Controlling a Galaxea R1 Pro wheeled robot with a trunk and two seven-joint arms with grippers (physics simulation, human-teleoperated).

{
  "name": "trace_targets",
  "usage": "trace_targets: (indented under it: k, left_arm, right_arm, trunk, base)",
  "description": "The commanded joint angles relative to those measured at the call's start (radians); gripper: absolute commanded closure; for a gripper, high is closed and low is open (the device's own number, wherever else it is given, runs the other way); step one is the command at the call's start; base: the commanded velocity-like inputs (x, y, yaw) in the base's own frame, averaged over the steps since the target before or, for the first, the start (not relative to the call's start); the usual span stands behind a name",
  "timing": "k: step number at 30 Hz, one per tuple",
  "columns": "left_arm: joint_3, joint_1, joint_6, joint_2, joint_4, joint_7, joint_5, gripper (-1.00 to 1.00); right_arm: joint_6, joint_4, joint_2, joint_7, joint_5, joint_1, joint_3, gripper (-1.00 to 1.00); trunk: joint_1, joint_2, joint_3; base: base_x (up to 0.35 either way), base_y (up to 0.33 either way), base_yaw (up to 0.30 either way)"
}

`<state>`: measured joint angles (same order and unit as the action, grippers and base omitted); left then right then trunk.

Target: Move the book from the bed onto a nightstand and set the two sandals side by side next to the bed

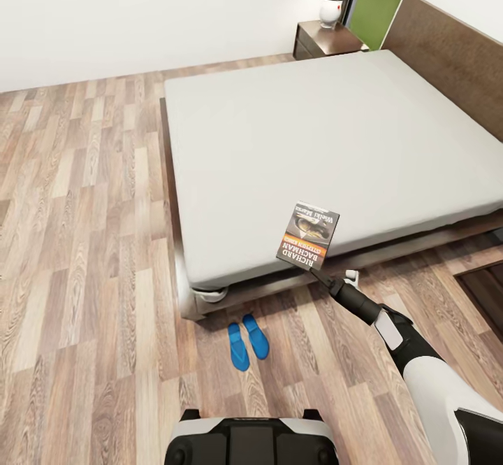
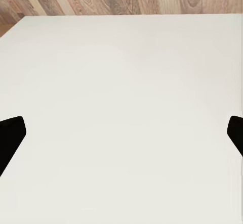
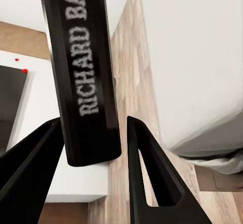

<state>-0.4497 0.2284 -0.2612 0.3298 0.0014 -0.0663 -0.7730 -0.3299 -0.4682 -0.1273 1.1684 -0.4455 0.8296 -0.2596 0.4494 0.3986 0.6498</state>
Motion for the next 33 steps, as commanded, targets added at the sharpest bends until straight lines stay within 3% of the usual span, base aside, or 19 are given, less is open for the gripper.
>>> trace_targets:
  k: [1,16,33]
  left_arm:
    - [-0.008,0.0,-0.003,0.0,0.0,-0.004,-0.003,-1.0]
    - [-0.009,0.0,-0.003,0.0,0.0,-0.004,-0.002,-1.0]
    - [-0.009,0.0,-0.004,0.0,-0.002,-0.004,-0.002,-1.0]
  right_arm:
    - [-0.009,0.0,0.0,0.002,-0.004,0.0,-0.001,1.0]
    - [-0.009,0.0,0.001,0.002,-0.004,0.0,-0.001,1.0]
    - [-0.007,0.001,0.0,0.002,-0.004,0.0,-0.001,1.0]
  trunk:
    - [0.001,0.001,-0.001]
    - [0.001,0.001,-0.023]
    - [0.001,0.001,-0.028]
  base:
    - [0.0,0.0,0.118]
    - [0.0,0.0,0.128]
    - [0.0,0.0,0.025]
